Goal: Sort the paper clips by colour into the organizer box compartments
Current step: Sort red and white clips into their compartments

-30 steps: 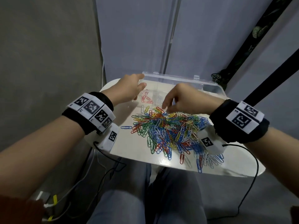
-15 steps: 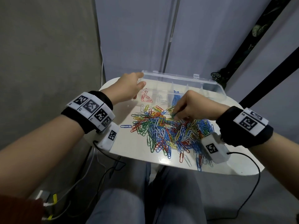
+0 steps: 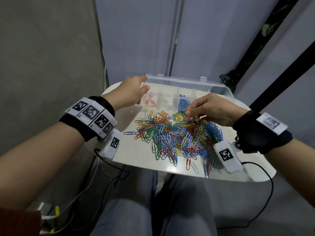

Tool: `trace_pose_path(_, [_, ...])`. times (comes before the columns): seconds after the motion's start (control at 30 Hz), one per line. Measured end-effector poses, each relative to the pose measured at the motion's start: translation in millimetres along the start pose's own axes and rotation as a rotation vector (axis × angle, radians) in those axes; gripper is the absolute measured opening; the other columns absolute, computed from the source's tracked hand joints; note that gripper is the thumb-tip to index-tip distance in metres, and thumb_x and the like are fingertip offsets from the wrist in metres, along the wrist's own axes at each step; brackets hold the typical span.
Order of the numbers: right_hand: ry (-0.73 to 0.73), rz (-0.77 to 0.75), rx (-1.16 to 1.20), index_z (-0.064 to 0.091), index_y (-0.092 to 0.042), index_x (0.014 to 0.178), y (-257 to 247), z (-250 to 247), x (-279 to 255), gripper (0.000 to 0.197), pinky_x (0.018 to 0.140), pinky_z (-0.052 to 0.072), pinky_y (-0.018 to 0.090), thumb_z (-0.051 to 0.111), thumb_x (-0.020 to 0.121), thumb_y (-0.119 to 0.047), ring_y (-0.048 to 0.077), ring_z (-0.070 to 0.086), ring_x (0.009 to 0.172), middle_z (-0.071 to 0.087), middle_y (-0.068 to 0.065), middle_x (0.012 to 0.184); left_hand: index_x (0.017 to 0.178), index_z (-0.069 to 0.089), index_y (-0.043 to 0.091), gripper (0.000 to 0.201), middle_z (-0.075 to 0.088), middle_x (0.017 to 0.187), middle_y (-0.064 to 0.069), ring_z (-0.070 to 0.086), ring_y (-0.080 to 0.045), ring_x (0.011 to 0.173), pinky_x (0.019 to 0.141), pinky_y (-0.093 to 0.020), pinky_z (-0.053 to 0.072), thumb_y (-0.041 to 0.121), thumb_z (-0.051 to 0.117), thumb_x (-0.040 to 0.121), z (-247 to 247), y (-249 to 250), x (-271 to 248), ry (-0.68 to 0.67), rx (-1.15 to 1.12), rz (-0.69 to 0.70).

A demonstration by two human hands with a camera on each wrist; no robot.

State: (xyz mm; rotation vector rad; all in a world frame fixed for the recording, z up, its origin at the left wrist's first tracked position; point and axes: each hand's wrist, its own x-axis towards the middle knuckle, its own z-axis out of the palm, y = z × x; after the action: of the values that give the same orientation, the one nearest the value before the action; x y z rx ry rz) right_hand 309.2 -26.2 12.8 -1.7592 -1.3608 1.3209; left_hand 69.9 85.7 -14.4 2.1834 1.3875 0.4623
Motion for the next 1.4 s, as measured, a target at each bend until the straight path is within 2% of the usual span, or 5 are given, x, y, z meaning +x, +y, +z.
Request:
trace_pose_path(0.33, [-0.006,0.066,0.137,0.070,0.004,0.087,-4,-1,1,0.011,0.038,0.031,0.017,0.070,0.082,-0.006,0.009,0.043,0.051,0.066,0.006,0.071,0.148,0.034,0.015,0.049,0.068,0.070,-0.007,0.059,-0.012,0.067,0.075,-0.030,0.040,0.033,0.040,0.103,0,1,0,0.001,-0.004,0.003])
trace_pose_path(0.6, [0.046,-0.288,-0.643,0.075,-0.012,0.080,-12,22,12,0.014,0.055,0.043,0.013,0.079,0.074,-0.001,-0.001,0.054,0.053,0.070,0.002,0.071,0.148,0.034,0.014,0.049,0.069,0.073,-0.009,0.059,-0.018,0.073,0.078,-0.030,0.039,0.033,0.039,0.103,-1,2,-1,-0.006,-0.002,0.004])
trace_pose_path(0.9, [0.064,-0.319,-0.973,0.075,-0.016,0.106,-12,46,25,0.032,0.077,0.053,0.033,0.070,0.077,-0.003,0.022,0.062,0.085,0.072,0.006,0.094,0.148,0.035,0.014,0.049,0.069,0.073,-0.010,0.062,-0.023,0.076,0.075,-0.029,0.039,0.032,0.040,0.103,-1,2,-1,-0.007,-0.006,0.001])
trace_pose_path(1.17, [0.122,-0.304,-0.998,0.077,-0.008,0.085,-8,42,26,0.010,0.071,0.050,0.028,0.072,0.078,-0.004,0.026,0.066,0.083,0.073,0.013,0.088,0.148,0.034,0.014,0.049,0.070,0.074,-0.011,0.060,-0.021,0.073,0.076,-0.030,0.039,0.032,0.040,0.103,-1,3,-2,-0.007,-0.006,0.006])
trace_pose_path(1.4, [0.211,-0.268,-0.498,0.077,-0.006,0.080,-22,-3,-5,0.007,0.042,0.034,0.013,0.080,0.074,-0.006,0.000,0.043,0.040,0.068,-0.003,0.061,0.149,0.034,0.016,0.050,0.069,0.071,-0.008,0.063,-0.023,0.077,0.076,-0.031,0.041,0.034,0.040,0.103,-1,1,0,-0.016,-0.009,0.000])
